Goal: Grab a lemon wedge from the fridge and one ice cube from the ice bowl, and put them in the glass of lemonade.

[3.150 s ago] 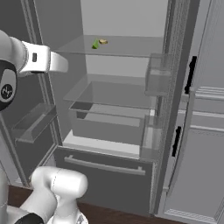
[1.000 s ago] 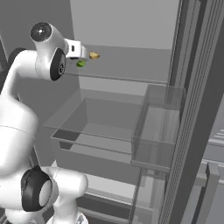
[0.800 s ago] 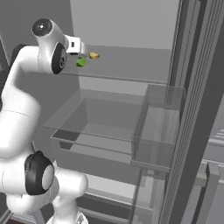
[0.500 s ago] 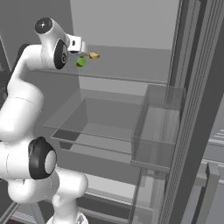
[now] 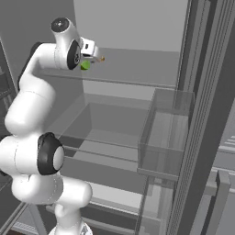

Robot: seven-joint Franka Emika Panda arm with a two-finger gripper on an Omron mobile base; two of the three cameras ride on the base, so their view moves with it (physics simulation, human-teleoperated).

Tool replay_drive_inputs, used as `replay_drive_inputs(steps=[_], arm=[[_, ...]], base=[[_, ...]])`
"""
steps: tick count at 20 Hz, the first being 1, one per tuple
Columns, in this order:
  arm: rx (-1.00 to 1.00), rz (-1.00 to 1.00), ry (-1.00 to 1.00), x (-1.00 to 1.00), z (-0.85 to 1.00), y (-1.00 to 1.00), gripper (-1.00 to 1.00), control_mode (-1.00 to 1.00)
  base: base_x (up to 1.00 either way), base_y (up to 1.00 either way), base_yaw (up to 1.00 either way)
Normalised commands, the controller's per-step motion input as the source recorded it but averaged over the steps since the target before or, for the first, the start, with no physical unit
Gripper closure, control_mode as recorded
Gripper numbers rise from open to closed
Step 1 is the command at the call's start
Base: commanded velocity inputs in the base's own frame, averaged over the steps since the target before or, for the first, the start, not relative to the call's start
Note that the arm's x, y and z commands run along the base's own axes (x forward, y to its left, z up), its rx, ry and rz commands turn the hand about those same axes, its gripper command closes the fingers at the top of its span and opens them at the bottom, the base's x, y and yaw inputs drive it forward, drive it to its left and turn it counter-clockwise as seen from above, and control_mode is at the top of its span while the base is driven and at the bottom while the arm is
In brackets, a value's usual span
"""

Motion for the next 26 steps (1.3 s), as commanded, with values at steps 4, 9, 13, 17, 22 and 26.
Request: replay_drive_inputs(steps=[4, 9, 13, 17, 22, 26], arm=[[0.03, 0.0, 0.19, 0.43, 0.0, -0.12, -1.0, -1.0], [0.0, 0.0, 0.1, -0.07, -0.01, 0.0, -1.0, -1.0], [0.0, 0.0, -0.03, -0.53, 0.0, 0.0, -1.0, -1.0], [0.01, 0.02, -0.01, -0.39, -0.01, 0.0, -1.0, -1.0], [0.0, 0.06, 0.0, -0.01, -0.31, 0.16, -1.0, -1.0], [0.0, 0.03, 0.0, 0.0, -0.31, 0.01, -1.0, -1.0]], base=[[0.0, 0.0, 0.0], [0.0, 0.0, 0.0], [0.0, 0.0, 0.0], [0.0, 0.0, 0.0], [0.0, 0.0, 0.0], [0.0, 0.0, 0.0]])
